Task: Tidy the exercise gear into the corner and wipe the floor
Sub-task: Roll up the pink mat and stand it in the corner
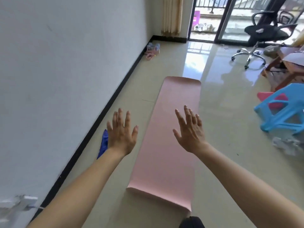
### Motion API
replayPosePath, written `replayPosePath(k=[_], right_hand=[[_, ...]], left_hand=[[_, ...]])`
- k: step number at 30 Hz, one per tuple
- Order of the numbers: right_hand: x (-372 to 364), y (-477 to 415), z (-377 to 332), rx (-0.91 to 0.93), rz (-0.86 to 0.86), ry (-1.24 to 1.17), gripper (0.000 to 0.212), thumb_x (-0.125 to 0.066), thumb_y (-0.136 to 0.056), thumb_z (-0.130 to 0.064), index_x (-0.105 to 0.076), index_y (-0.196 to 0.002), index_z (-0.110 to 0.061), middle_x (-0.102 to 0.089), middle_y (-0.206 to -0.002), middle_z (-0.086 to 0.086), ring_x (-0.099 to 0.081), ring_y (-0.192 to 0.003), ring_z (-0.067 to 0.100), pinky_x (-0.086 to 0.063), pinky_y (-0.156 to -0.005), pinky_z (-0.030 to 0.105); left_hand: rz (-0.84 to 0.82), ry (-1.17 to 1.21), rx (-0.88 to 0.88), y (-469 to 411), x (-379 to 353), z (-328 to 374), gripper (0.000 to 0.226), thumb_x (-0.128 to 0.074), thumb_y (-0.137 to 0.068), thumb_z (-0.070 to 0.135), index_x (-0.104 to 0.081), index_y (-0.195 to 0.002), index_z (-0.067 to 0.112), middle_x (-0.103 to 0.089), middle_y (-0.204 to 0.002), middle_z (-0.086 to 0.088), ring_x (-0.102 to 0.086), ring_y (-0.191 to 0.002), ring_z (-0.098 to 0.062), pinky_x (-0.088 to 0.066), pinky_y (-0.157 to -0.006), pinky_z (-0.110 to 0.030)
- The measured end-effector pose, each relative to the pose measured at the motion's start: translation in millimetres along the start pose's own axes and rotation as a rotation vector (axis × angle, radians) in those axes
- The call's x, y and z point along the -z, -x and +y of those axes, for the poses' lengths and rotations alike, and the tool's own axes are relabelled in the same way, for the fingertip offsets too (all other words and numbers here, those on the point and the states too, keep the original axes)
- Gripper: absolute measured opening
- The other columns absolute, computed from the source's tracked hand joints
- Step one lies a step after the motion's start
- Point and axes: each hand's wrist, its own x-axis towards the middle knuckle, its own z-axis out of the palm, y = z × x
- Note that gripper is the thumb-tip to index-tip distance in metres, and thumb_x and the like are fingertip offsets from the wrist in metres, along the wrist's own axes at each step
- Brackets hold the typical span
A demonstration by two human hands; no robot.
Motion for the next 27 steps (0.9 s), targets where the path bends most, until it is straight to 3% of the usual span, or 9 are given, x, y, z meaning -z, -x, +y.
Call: replayPosePath(k=[5,10,13,17,21,23,25,27], right_hand=[[-52,80,41,-0.243,-0.077,-0.017,0.084,-0.063,-0.090,-0.041,-0.017,-0.157,-0.020,-0.020,-0.161,0.021,-0.028,-0.145,0.041,-0.023,-0.116,0.055],[-153,145,66,-0.381,-0.341,-0.097,0.078,-0.051,-0.097,-0.040,-0.008,-0.159,-0.019,-0.007,-0.164,0.018,-0.014,-0.150,0.037,-0.011,-0.121,0.051],[-219,173,69,-0.397,-0.480,-0.133,0.076,-0.043,-0.101,-0.041,0.001,-0.159,-0.019,-0.001,-0.164,0.018,-0.014,-0.150,0.036,-0.017,-0.120,0.050],[-304,202,57,-0.466,-0.596,-0.244,0.074,-0.043,-0.102,-0.037,0.003,-0.158,-0.020,-0.004,-0.165,0.017,-0.044,-0.131,0.035,-0.045,-0.097,0.043],[-416,238,39,-0.489,-0.675,-0.296,0.071,-0.043,-0.103,-0.032,0.001,-0.159,-0.022,-0.017,-0.162,0.016,-0.054,-0.119,0.035,-0.048,-0.086,0.043],[-481,256,30,-0.499,-0.711,-0.306,0.070,-0.043,-0.103,-0.029,0.000,-0.158,-0.022,-0.023,-0.159,0.015,-0.058,-0.108,0.035,-0.049,-0.077,0.041],[-544,276,20,-0.510,-0.763,-0.319,0.069,-0.042,-0.103,-0.025,-0.002,-0.158,-0.021,-0.024,-0.156,0.015,-0.060,-0.098,0.034,-0.049,-0.069,0.039],[-599,294,11,-0.515,-0.821,-0.325,0.071,-0.044,-0.102,-0.025,-0.002,-0.158,-0.020,-0.018,-0.158,0.018,-0.058,-0.101,0.034,-0.051,-0.071,0.040]], left_hand=[[-0.168,0.008,-0.167,1,-70,44,0.068,-0.027,-0.101,0.049,-0.008,-0.158,0.016,0.007,-0.164,-0.013,0.003,-0.151,-0.030,-0.006,-0.119,-0.055],[-0.368,-0.088,-0.230,31,-187,73,0.067,-0.026,-0.101,0.049,-0.008,-0.157,0.018,0.003,-0.164,-0.012,0.001,-0.151,-0.029,-0.007,-0.119,-0.053],[-0.461,-0.110,-0.261,48,-260,76,0.065,-0.027,-0.101,0.048,-0.012,-0.156,0.017,-0.003,-0.164,-0.013,-0.003,-0.151,-0.029,-0.011,-0.119,-0.051],[-0.662,-0.083,-0.259,73,-353,58,0.058,-0.027,-0.103,0.046,-0.028,-0.151,0.015,-0.020,-0.161,-0.013,-0.021,-0.147,-0.030,-0.027,-0.114,-0.048],[-0.809,-0.104,-0.300,112,-471,20,0.047,-0.032,-0.103,0.040,-0.042,-0.139,0.013,-0.044,-0.144,-0.011,-0.048,-0.124,-0.030,-0.043,-0.092,-0.042],[-0.902,-0.125,-0.310,131,-535,0,0.043,-0.032,-0.103,0.039,-0.044,-0.135,0.013,-0.049,-0.133,-0.009,-0.056,-0.109,-0.030,-0.044,-0.080,-0.039],[-0.990,-0.161,-0.312,149,-597,-19,0.042,-0.033,-0.102,0.037,-0.042,-0.134,0.013,-0.049,-0.131,-0.009,-0.057,-0.107,-0.031,-0.043,-0.078,-0.038],[-1.039,-0.180,-0.291,166,-652,-36,0.045,-0.037,-0.101,0.036,-0.039,-0.138,0.012,-0.045,-0.137,-0.011,-0.052,-0.117,-0.032,-0.045,-0.087,-0.042]])
